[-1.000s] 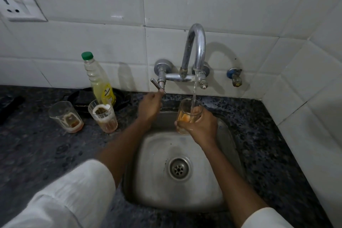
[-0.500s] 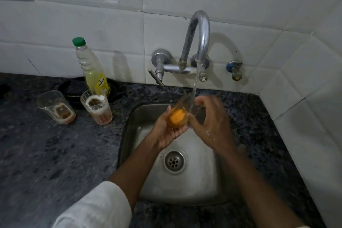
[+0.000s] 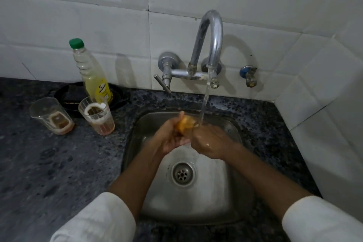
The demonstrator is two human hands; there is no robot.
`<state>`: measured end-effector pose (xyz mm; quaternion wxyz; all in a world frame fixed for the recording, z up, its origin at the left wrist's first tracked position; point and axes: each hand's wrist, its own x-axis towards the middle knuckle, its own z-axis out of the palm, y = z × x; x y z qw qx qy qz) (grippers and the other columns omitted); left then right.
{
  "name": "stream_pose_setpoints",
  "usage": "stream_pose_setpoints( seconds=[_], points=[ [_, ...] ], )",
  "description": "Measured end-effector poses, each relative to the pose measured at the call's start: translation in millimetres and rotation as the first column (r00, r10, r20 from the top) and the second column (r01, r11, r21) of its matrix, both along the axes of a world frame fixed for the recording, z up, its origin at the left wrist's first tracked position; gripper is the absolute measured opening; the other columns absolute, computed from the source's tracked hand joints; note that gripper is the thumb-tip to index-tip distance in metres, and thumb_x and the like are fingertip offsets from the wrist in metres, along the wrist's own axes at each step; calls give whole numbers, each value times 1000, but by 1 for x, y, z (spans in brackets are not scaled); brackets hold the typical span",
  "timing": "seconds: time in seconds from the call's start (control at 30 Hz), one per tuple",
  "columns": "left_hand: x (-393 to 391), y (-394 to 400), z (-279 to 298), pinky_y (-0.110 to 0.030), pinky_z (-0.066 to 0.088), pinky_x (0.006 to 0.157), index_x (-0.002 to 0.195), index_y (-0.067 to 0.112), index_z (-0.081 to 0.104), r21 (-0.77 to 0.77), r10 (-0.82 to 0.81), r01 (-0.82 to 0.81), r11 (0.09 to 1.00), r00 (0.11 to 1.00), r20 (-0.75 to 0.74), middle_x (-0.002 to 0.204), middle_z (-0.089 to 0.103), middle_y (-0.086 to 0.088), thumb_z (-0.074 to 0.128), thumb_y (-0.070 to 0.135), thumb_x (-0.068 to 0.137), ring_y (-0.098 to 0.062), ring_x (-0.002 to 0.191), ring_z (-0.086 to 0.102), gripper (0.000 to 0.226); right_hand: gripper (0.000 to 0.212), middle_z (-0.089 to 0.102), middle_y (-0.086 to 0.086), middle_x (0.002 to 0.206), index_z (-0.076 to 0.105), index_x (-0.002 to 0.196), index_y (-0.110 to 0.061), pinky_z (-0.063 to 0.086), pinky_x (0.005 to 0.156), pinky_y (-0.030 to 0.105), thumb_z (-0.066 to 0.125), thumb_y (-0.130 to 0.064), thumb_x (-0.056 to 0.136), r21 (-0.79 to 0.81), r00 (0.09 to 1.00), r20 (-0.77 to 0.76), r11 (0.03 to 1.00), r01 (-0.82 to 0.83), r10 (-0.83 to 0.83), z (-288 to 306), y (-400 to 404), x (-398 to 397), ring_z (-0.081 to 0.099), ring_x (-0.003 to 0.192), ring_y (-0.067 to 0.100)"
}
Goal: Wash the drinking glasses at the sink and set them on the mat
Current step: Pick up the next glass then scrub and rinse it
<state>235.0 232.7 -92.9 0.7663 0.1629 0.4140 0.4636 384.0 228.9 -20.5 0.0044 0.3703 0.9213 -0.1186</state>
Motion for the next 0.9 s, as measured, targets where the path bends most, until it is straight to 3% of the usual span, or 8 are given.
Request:
stream_pose_setpoints(
  seconds=[0.07,0.17,0.33,0.53,0.67,0.73,0.83,0.9],
  points=[
    [1,0,-3,-45,57,90,121,5,64,8,-19,20,1000,994,-104,113,67,-17,63,47,90,-28,100,66,52,10,52,0,80,49,78,-14,38,59,28,54,-13,87,52,997,-43,997,61,-58,-9,2,3,51,70,14],
    [11,-3,-10,-36,57,72,111,9,68,67,126,-143,987,969,215,102,69,-16,54,33,95,-25,85,68,32,15,69,8,79,70,90,-7,50,56,30,57,-14,89,-225,756,-535,926,304,-378,-16,-3,-18,64,66,16],
    [8,7,-2,-40,60,84,115,0,64,-68,38,-42,997,997,-63,98,72,-17,71,39,86,-26,88,71,49,11,64,14,106,56,98,-9,43,66,34,51,-14,90,110,973,204,990,90,-111,-18,-6,2,63,95,31],
    [22,-14,-11,-35,59,76,101,-3,69,38,149,-173,984,926,347,97,72,-19,56,23,91,-25,85,71,31,18,65,4,76,67,92,-2,48,59,27,49,-5,94,-413,695,-576,887,208,-431,-11,0,-14,63,68,13],
    [12,-6,-10,-36,57,80,111,1,69,25,30,-30,999,1000,3,102,70,-17,65,43,88,-25,86,69,48,21,62,8,107,56,112,-17,49,69,36,48,-22,94,144,996,90,989,-13,0,-17,4,9,61,96,27],
    [14,-8,-14,-36,53,81,110,4,70,26,17,-16,1000,999,-51,101,70,-16,60,47,91,-24,87,66,48,20,67,4,102,64,108,-16,52,69,35,51,-21,94,22,985,-93,988,151,-148,-20,2,4,64,91,19],
    [21,-14,-21,-35,49,77,98,5,77,121,105,-130,984,976,192,97,70,-17,54,34,95,-24,85,66,37,19,65,-1,70,70,92,-2,45,52,18,52,-6,95,-423,659,-564,859,288,-499,-19,-6,-14,60,58,2],
    [17,-12,-18,-32,50,75,96,4,76,103,129,-151,983,973,193,98,64,-17,70,36,84,-23,84,61,34,20,63,7,81,64,103,-2,46,56,20,48,-13,96,-175,840,-480,966,189,-252,-27,-3,-7,61,70,10]
  ],
)
